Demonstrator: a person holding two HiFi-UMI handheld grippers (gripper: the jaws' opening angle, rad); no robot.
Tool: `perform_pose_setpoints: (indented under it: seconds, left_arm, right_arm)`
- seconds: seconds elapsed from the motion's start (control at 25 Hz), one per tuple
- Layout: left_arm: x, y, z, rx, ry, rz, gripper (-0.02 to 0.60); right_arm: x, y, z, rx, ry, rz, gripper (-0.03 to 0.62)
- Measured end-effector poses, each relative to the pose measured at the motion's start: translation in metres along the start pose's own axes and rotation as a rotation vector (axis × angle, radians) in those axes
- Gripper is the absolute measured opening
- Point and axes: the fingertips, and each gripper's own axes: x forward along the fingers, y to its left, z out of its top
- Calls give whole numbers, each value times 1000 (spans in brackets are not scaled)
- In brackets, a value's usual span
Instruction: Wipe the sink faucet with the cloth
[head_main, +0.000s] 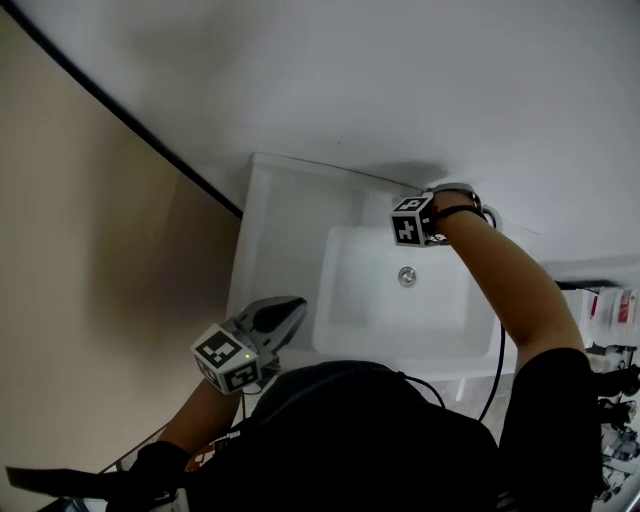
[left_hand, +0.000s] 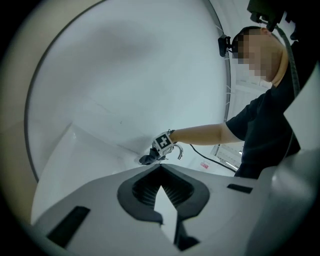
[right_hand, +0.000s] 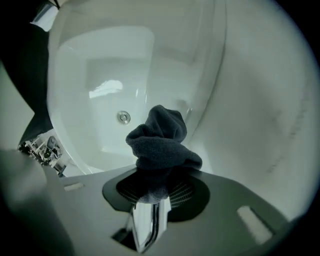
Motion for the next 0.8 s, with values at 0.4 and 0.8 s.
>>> perform_pose_setpoints:
  seconds: [0.4,0.8]
  left_arm:
    - [-18,11,-15,-18,35,59,0]
    - [-11,3,-15,-11,18,47,0]
  right_arm:
    - [76,-7,29,145,136,9,107]
    - [56,10,45,522,-189,-15,107]
